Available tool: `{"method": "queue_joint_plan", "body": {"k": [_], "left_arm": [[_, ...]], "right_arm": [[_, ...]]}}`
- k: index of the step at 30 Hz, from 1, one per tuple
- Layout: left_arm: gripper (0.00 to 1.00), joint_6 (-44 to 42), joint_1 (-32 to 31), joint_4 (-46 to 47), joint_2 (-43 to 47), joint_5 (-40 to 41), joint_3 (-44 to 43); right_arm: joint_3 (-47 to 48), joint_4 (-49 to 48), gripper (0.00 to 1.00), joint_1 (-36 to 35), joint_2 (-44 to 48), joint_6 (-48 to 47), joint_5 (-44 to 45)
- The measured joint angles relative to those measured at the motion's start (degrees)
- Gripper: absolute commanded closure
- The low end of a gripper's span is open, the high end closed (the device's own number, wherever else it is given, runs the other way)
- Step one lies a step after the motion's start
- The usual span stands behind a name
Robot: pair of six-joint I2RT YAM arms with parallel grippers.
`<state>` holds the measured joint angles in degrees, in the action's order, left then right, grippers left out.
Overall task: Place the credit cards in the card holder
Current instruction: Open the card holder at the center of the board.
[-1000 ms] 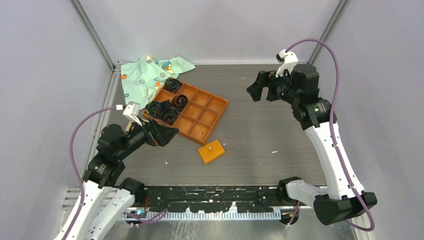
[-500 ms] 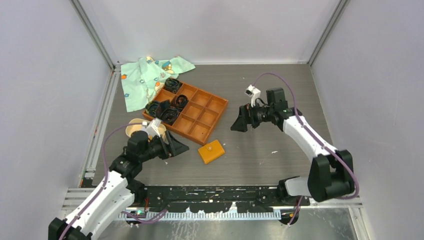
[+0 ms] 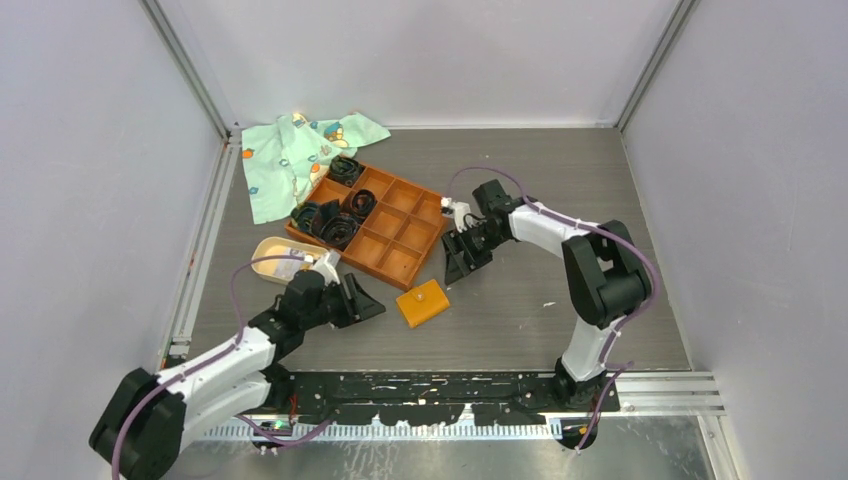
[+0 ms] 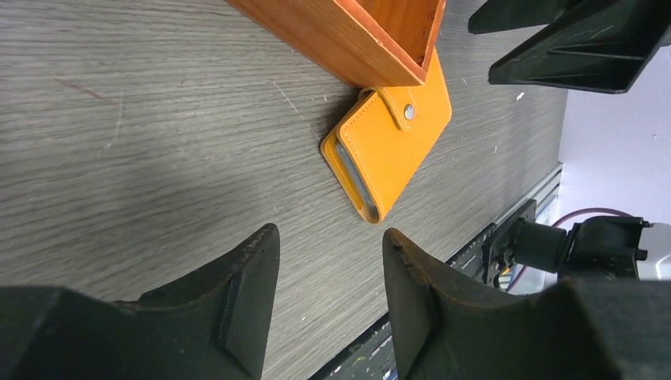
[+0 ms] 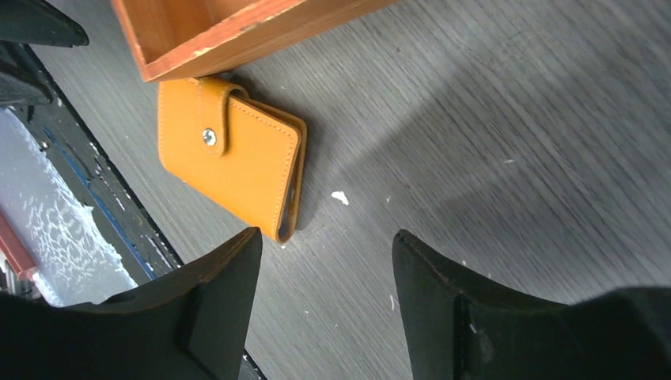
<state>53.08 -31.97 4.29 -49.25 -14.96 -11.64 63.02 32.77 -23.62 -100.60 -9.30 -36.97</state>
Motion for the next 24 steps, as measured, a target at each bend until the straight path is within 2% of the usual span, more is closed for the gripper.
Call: {"method": "queue_joint_plan", "body": {"k": [6,8,11,17,21,22,24], "left_arm": [[0.53,1.0,-3.5,8.4,-10.0,0.5,0.0],[0.55,1.1,-4.7,10.1,-13.0,0.6,-0.2],[0.56,1.8,-6.1,12.6,-16.5,0.7,-0.9],[0.56,2.6,-9.0,15.4,-20.3,2.4,-2.4],[0.63,2.5,-9.9,15.8,-22.5,3.1,-4.3],[0.66,2.4,-9.9,15.8,-23.2,3.3,-4.8],[0.71,2.0,-9.9,15.6,-24.7,3.5,-5.8]], "right_arm": [[1.3,2.5,0.35,-3.6,-3.4,0.0,0.1],[1.3,2.4,0.39,-4.6,-3.5,0.7,0.0],[1.3,2.0,0.46,-5.4,-4.3,2.1,-0.3],[1.3,1.7,0.67,-6.7,-5.9,3.8,-1.6],[2.2,5.7,0.66,-9.4,-5.9,1.0,-5.0],[2.8,7.8,0.62,-10.3,-5.9,-0.9,-6.1],[4.5,13.0,0.43,-12.0,-5.9,-5.6,-6.9]]}}
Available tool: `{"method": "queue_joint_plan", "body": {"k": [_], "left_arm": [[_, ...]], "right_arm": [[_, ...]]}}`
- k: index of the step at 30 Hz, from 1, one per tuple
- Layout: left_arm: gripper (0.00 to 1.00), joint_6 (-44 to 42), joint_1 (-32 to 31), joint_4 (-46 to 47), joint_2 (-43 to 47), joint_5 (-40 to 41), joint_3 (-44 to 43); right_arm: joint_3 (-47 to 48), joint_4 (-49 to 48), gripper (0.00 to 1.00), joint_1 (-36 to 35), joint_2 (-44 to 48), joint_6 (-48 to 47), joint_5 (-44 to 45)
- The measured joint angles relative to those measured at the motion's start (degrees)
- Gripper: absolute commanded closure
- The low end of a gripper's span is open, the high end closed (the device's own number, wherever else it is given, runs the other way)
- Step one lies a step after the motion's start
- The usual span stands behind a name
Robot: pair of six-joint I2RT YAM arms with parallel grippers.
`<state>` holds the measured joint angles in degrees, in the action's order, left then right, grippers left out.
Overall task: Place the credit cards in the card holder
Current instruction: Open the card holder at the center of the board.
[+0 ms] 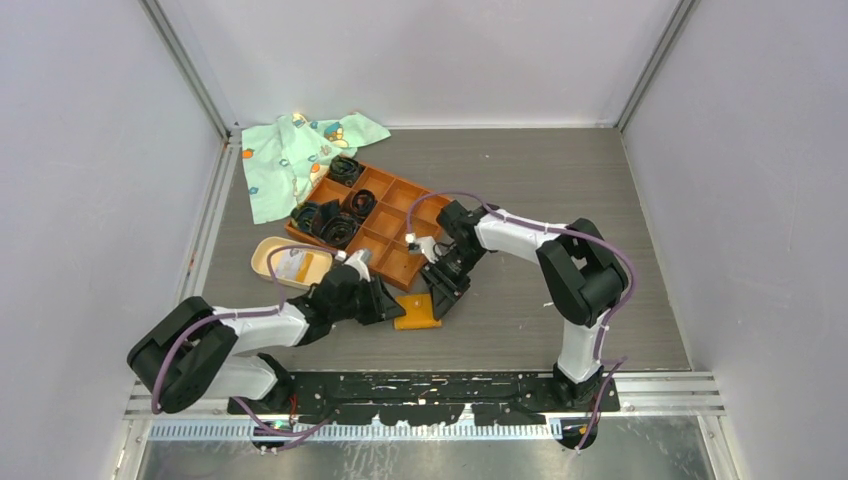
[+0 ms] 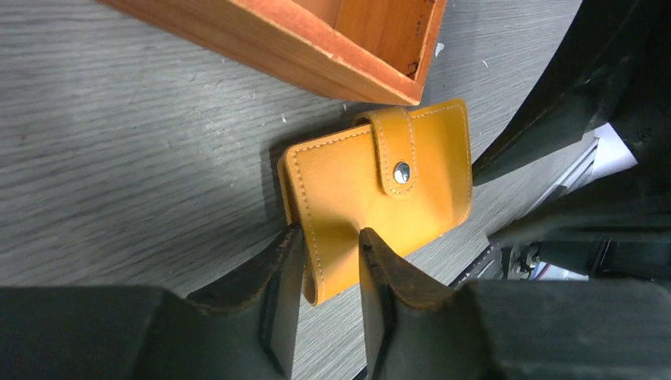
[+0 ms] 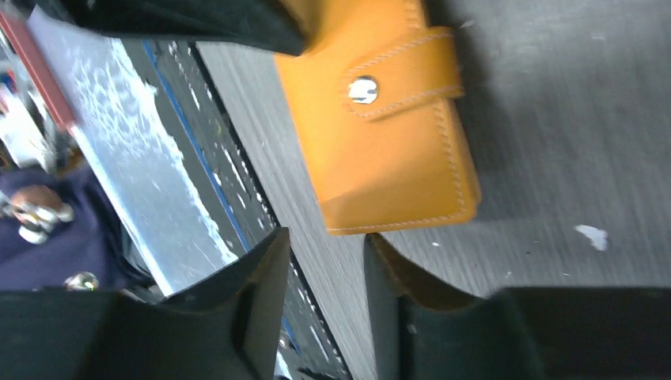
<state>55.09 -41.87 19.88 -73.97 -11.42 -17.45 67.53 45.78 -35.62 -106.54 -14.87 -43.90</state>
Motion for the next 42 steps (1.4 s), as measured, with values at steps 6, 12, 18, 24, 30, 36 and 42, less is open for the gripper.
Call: {"method": "queue_joint_plan", "body": {"k": [6,12,18,24,30,36,42], "left_arm": [[0.76,-0.7,-1.3,0.0,-3.6,-0.4,-3.2],[0.75,-1.8,-6.2,1.3,-10.6,-1.3,-9.8],[0.72,-2.4,-8.2,5.1,-16.5,-2.5,-12.8],[0.75,-2.9,-8.5,7.3,-17.4,-2.7,-12.8],[0.82,-2.8,-8.9,9.1,-19.3,-3.4,-12.9],[0.93,-2.5,-9.0,11.5,-21.1,-4.4,-12.9],[1.0,-2.5,-9.0,11.7,-21.2,-4.7,-13.0]], "right_arm": [[2.2,8.6,0.27,-0.1,2.2,-9.7,5.6],[-3.7,6.1,0.01,5.1,17.4,-17.9,10.4],[-20.7,-1.8,0.13,4.4,35.5,-31.7,6.1],[-24.9,-10.5,0.39,0.9,32.1,-34.7,9.1],[-24.8,-17.3,0.41,-4.1,26.9,-33.8,14.8],[-24.8,-19.8,0.46,-5.3,25.0,-33.1,19.0],[-24.0,-20.5,0.72,-6.5,23.9,-33.2,21.9]]}}
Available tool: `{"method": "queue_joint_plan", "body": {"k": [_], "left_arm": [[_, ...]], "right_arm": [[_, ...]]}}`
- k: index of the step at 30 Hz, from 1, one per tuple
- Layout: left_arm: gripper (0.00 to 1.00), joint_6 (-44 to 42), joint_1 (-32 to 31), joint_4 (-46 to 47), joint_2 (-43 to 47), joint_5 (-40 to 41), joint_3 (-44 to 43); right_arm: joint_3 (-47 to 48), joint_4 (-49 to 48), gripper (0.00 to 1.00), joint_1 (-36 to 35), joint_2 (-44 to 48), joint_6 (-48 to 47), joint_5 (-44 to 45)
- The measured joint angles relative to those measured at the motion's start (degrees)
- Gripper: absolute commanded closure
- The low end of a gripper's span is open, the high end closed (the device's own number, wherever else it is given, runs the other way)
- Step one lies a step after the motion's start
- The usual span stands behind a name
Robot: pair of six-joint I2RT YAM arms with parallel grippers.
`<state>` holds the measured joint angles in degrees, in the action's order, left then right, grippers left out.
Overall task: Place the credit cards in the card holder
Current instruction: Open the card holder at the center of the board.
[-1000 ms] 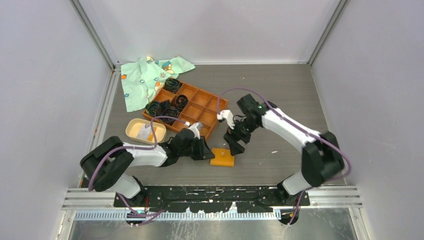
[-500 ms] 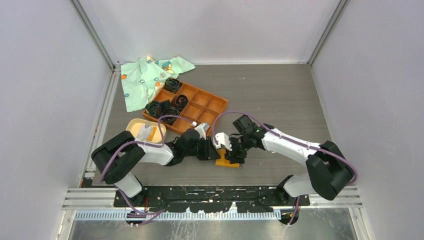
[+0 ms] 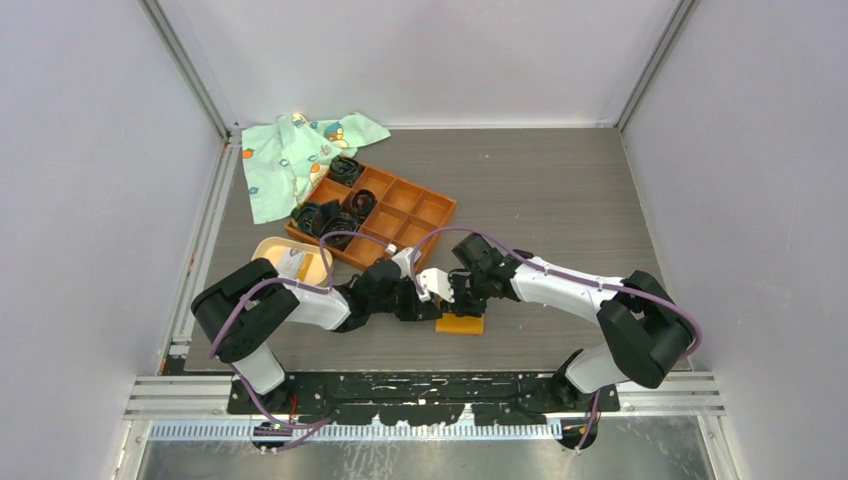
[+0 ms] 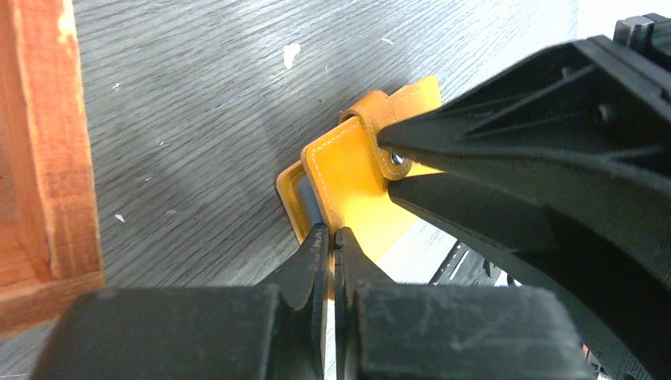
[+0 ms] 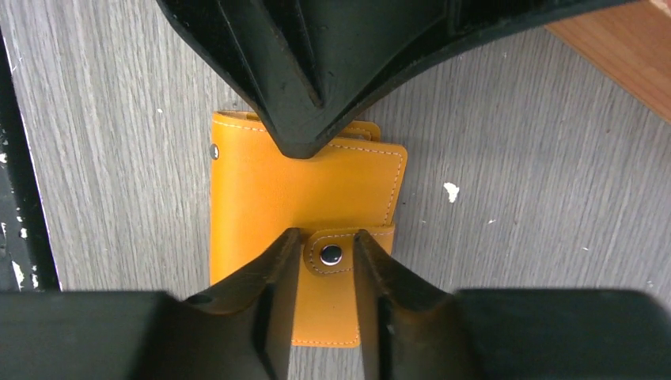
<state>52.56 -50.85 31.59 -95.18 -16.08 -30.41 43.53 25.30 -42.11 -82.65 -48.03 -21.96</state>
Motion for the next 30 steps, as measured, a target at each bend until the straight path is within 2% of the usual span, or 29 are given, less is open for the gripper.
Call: {"method": "queue_joint_plan", "body": {"k": [4,7,21,30], "left_arm": [[1.0,-0.1,0.0,0.2,0.0,0.0,0.0],[1.0,-0.3,0.0,0.7,-0.1,0.0,-0.2],[1.0,-2.7,0.7,0.4,-0.2,0.6,-1.5],[1.0,-4.2,1.2,-2.6,0.2,-0.1,-1.7]], "right_arm": [[0.2,0.0,0.9,-0.7,0.0,-0.4,1.6],[0.7,-0.2,0.99,-0.9,0.0,-0.7,2.7],[1.0,0.3,0.99,2.6,2.7,2.1,2.1],[1.6,0.5,0.99,9.0,5.5,7.5,2.1]]}}
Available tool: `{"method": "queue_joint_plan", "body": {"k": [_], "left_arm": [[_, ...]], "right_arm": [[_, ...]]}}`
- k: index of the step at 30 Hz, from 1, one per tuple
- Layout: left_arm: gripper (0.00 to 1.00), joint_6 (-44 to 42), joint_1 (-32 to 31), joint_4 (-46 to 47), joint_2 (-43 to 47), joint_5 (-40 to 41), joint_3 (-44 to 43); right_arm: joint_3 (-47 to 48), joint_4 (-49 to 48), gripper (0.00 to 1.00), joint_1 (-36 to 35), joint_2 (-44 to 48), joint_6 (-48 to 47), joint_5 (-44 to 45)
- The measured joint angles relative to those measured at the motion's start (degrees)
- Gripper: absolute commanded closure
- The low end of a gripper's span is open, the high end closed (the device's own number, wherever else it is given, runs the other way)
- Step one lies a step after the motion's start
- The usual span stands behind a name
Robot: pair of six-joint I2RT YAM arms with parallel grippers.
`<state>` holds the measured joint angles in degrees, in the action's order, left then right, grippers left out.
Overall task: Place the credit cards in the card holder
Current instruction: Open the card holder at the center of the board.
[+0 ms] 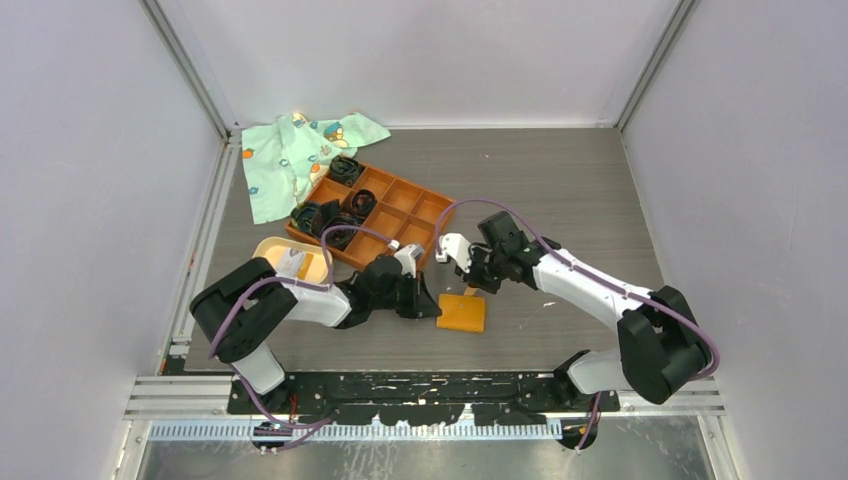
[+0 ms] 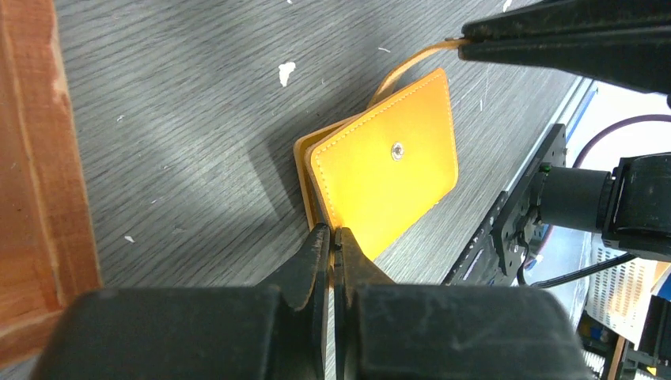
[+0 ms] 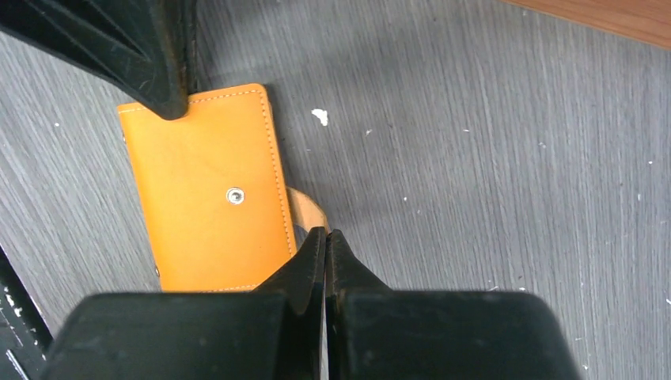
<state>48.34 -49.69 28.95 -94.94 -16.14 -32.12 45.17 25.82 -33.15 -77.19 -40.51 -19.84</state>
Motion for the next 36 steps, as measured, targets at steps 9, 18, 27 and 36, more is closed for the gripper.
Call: {"method": "queue_joint_plan", "body": {"k": [9,18,27,36], "left_arm": [[0.73,-7.1,0.1,-3.8,2.5,-1.5,-1.7],[0.54,-16.0,1.0,-11.4,10.5,4.1,-6.9],[0.51,-11.0,1.4,-7.0,16.5,4.6,-2.3],[0.56,-5.7,0.7,-3.8,11.3,2.1,-0.7]], "right_arm": [[4.2,3.6,0.99,6.4,0.0,8.9,-5.0],[8.3,6.1,0.99,19.2,2.5,20.7,-15.3],[9.2,9.5,0.99,20.4,3.2,23.1,-20.1],[11.6,9.5,0.99,20.4,-5.1,24.2,2.4]]}}
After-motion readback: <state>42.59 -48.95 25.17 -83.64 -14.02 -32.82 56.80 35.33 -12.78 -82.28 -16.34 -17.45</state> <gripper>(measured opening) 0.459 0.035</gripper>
